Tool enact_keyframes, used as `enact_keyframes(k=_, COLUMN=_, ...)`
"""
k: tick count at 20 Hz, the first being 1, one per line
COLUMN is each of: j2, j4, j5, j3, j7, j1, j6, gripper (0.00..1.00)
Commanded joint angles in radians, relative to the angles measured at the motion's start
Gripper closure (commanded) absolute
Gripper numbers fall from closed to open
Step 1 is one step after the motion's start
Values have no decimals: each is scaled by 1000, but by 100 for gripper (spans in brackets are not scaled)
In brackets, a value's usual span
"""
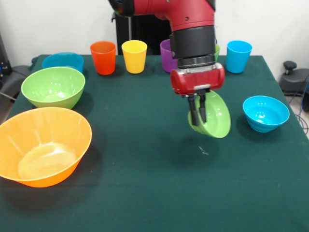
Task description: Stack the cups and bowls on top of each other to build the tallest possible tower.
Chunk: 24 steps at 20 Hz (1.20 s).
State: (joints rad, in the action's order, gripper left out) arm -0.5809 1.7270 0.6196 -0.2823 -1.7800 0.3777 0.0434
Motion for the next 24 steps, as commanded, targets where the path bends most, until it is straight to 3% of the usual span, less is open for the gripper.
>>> enact_keyframes(k=1, j2=-17, j4=3, j5=-48, j3=200, j7=-173, j1=-108, j6=69, gripper=100)
enact_keyframes(k=6, j2=-16, j4=9, j5=-79, j3=229, j7=-183, j1=-122, j6=122, gripper=100)
enact_keyframes(k=7, j2=-12, j4=17, j5=-94, j3=236, j7=-183, j1=-125, j6=139, gripper=0)
enact_keyframes(k=12, j2=-10, j4=29, j5=-82, j3=192, j7=-170, j1=-82, j6=151, gripper=0)
enact_keyframes(k=17, j2=15, j4=38, j5=-101, j3=214, j7=-181, j1=-85, j6=231, gripper=0)
enact_keyframes(k=21, j2=11, j4=53, j5=-104, j3=176, j7=-181, j1=-51, j6=207, gripper=0)
enact_keyframes(k=24, j2=-44, j4=108, j5=-159, j3=216, j7=-188, j1=-85, j6=109, gripper=0)
